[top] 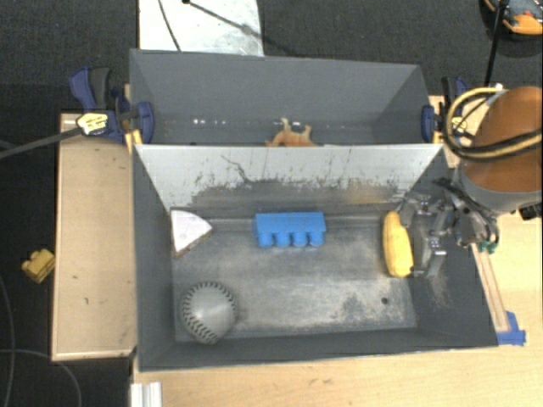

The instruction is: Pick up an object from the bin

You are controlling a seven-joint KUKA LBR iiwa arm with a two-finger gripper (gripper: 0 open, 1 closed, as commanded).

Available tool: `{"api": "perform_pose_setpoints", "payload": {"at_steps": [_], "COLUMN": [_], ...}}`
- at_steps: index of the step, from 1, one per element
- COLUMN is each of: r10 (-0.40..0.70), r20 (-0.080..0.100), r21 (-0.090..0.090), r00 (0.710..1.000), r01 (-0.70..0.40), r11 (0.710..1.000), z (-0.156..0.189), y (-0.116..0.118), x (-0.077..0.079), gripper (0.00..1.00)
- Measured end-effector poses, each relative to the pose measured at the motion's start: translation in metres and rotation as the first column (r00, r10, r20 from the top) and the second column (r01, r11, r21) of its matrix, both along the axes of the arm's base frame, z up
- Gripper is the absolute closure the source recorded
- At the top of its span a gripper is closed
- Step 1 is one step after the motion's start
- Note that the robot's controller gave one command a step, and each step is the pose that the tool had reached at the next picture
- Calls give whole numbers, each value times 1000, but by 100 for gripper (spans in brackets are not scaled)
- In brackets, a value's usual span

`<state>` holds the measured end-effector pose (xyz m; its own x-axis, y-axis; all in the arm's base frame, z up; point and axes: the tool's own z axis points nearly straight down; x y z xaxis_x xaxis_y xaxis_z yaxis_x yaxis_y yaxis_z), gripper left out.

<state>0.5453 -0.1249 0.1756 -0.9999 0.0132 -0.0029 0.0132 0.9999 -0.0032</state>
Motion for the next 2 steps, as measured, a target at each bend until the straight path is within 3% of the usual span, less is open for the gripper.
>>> {"api": "perform_pose_setpoints", "payload": {"at_steps": [1, 2], "r10": [-29, -52], "r20": [2, 2], "r21": [3, 3], "r00": [1000, 999], "r01": [29, 52], "r11": [1000, 999], "z": [-37, -58], "y": [7, -7], "x": [-5, 5], "gripper": [0, 0]}}
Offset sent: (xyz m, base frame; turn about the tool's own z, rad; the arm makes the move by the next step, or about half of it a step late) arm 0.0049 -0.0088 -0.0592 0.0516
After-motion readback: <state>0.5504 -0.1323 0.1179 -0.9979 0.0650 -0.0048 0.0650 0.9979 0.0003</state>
